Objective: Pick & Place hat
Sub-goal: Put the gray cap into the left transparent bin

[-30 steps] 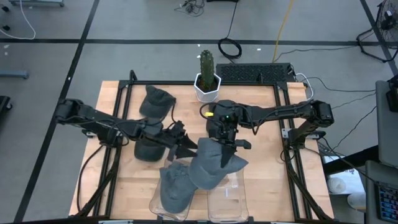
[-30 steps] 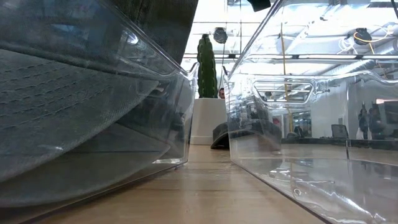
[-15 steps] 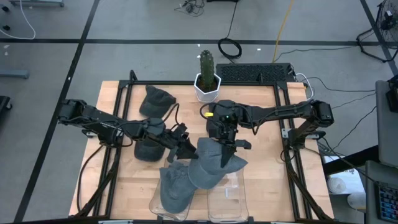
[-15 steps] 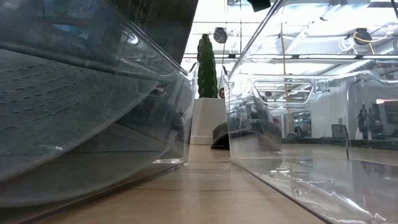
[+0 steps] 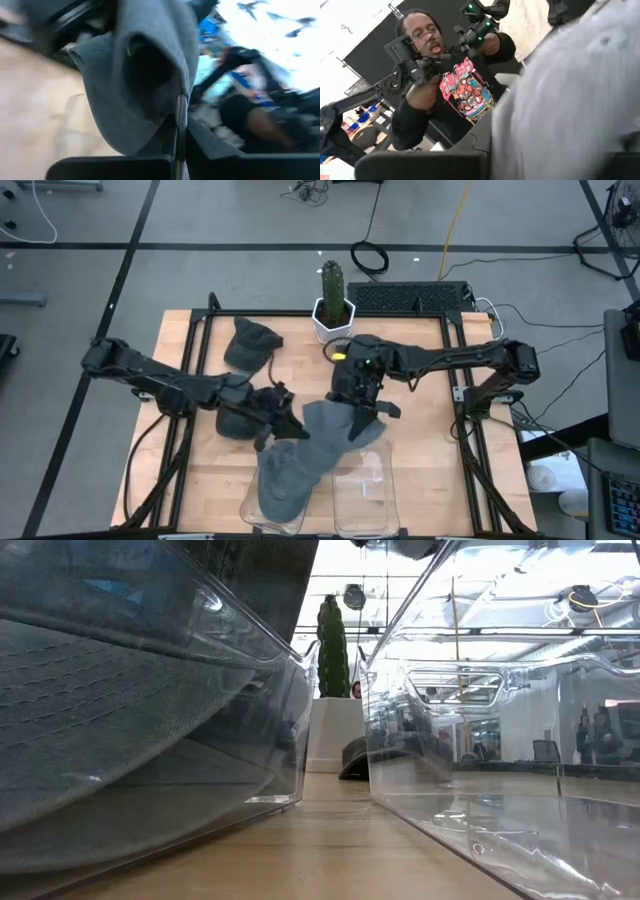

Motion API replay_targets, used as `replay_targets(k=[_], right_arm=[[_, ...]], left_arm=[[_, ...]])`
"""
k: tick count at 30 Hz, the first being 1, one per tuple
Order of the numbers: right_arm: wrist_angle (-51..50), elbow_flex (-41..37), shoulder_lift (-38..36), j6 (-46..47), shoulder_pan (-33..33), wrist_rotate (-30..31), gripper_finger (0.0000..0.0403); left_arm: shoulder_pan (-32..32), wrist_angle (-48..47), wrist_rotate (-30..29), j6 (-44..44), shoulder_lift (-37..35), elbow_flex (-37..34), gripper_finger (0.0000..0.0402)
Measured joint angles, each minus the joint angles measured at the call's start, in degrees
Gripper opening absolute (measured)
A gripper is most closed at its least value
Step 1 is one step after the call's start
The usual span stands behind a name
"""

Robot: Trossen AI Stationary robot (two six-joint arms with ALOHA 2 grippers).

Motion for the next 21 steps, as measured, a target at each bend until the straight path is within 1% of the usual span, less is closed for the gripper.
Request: replay_targets(k=[2, 4, 6, 10, 12, 14, 16, 19, 21], right_arm=[[-1.1, 0.0, -1.4, 0.2, -0.8, 0.1, 0.0040], [-1.3, 0.0, -2.0, 0.2, -1.7, 0.1, 0.0048], [-1.7, 0.0, -3.0, 0.3, -2.3, 0.1, 0.0058], [0.5, 0.1, -3.9, -0.1, -2.8, -0.1, 0.0085], [1.3, 0.0, -3.9, -0.9, -2.9, 0.0, 0.0098], [2.8, 0.0, -3.9, -4.1, -2.9, 1.7, 0.0106], [3.1, 0.1, -4.1, -8.2, -2.8, 4.0, 0.0106], [2.7, 0.1, -3.9, -10.4, -2.7, 7.5, 0.0104], [2.5, 0.1, -3.9, -11.4, -2.8, 7.7, 0.0113]], left_arm=[[-1.1, -5.7, -4.8, 1.4, -3.4, 0.0, 0.0011], [-2.9, -8.3, -9.7, 2.1, -6.2, 0.0, 0.0010], [-4.9, -9.5, -12.3, 3.2, -8.1, 0.0, 0.0010], [-7.6, -11.4, -16.1, 3.8, -9.8, 0.0, 0.0010], [-8.5, -12.3, -17.2, 3.7, -9.8, 0.0, 0.0010], [-8.7, -12.4, -17.3, 3.5, -9.7, 0.0, 0.0010], [-8.6, -12.1, -17.3, 2.9, -9.4, 0.0, 0.0010], [-8.6, -12.4, -17.3, 2.8, -9.2, 0.0, 0.0010], [-8.9, -11.8, -17.3, 2.8, -9.2, 0.0, 0.0010]])
